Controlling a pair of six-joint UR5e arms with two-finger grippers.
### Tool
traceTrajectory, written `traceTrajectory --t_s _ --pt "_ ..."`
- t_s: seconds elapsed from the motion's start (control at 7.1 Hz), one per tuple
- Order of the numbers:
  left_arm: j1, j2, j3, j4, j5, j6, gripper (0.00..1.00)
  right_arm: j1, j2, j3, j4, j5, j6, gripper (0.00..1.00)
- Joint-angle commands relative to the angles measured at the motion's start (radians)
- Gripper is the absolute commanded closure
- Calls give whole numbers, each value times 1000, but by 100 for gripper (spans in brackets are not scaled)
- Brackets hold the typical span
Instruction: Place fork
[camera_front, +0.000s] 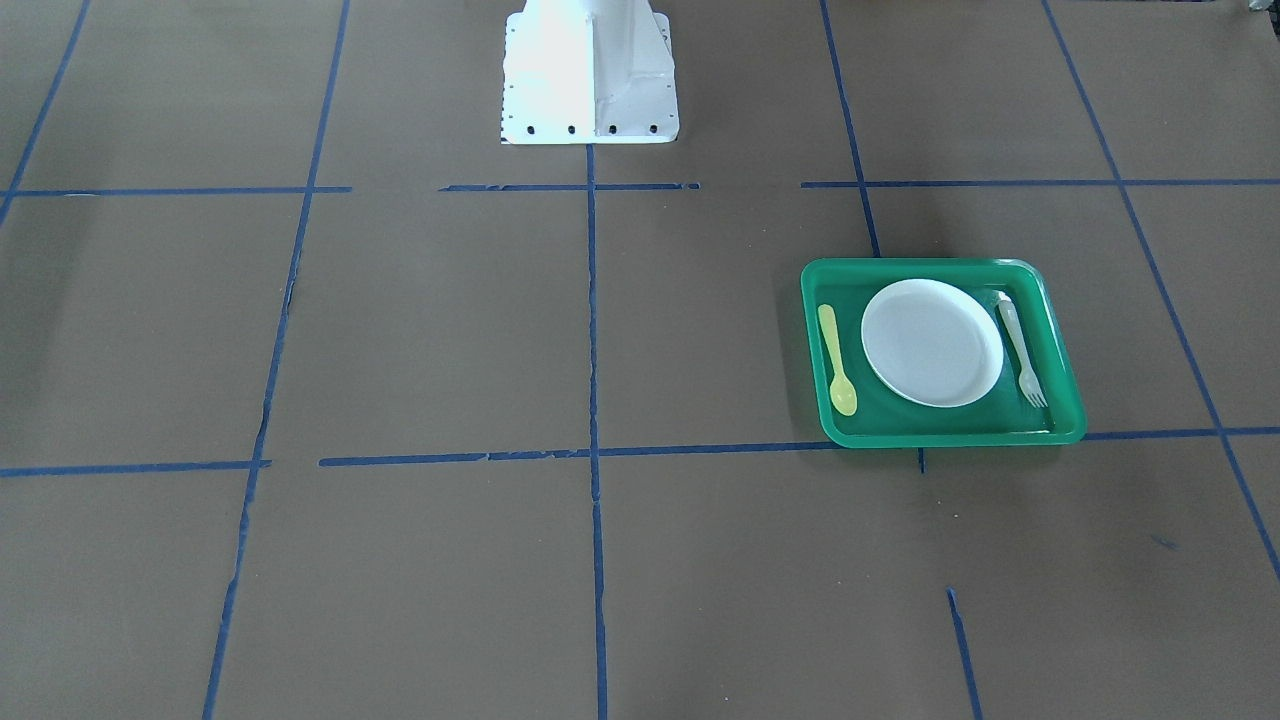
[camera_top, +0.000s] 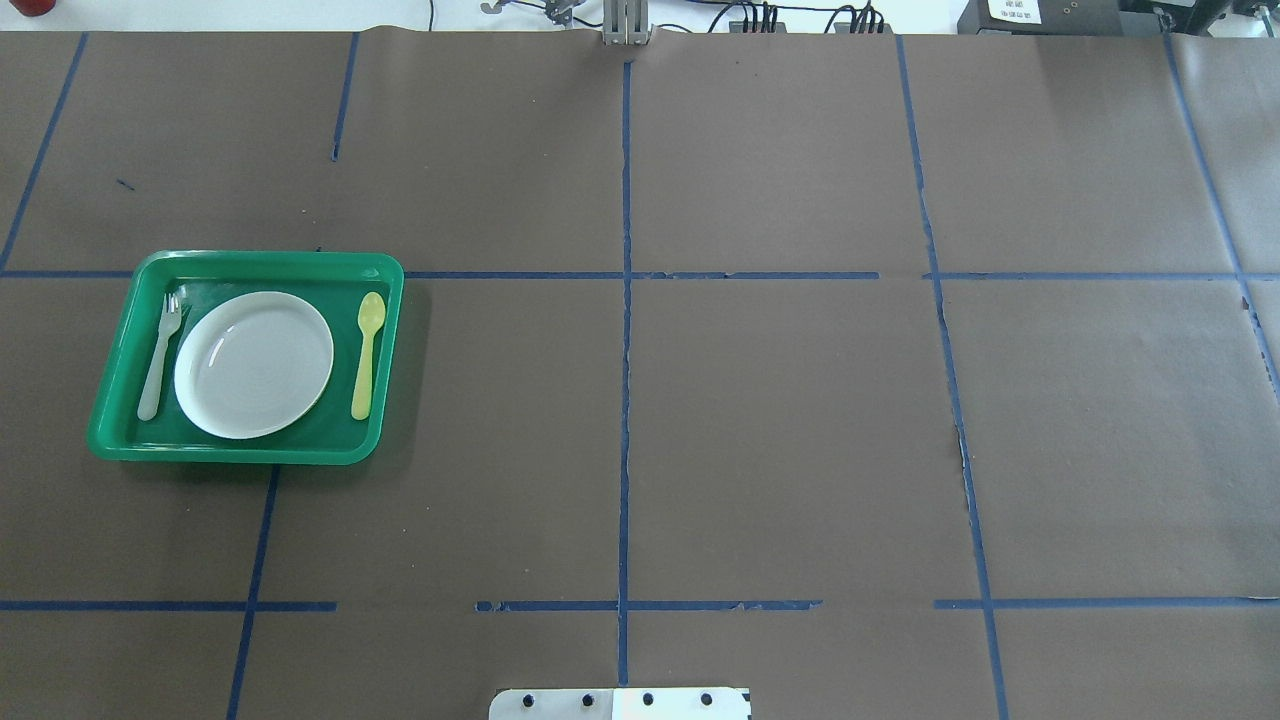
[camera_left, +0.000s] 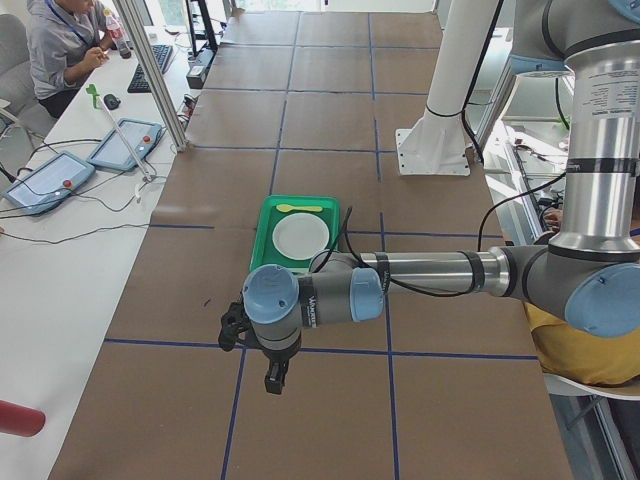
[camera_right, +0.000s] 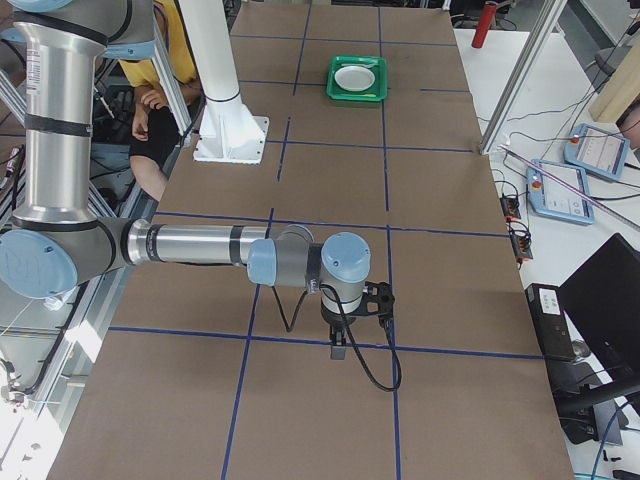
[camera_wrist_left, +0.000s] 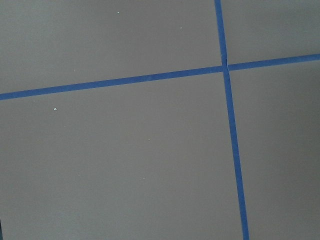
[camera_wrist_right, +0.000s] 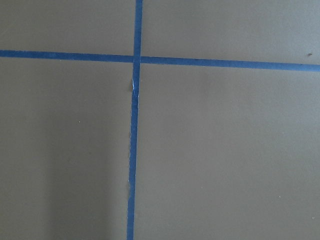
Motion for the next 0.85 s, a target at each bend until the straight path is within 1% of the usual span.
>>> traceTrajectory --t_s 0.0,0.14,0.28,0.7 --pt "-6 27 -85 50 0 1 0 0 0 0 0 0 1 0" --pt "-4 6 -71 111 0 -2 0 0 0 0 0 0 0 0" --pt "-6 -2 -105 120 45 51 0 0 0 0 0 0 0 0" --pt "-7 -4 -94 124 50 61 0 0 0 0 0 0 0 0"
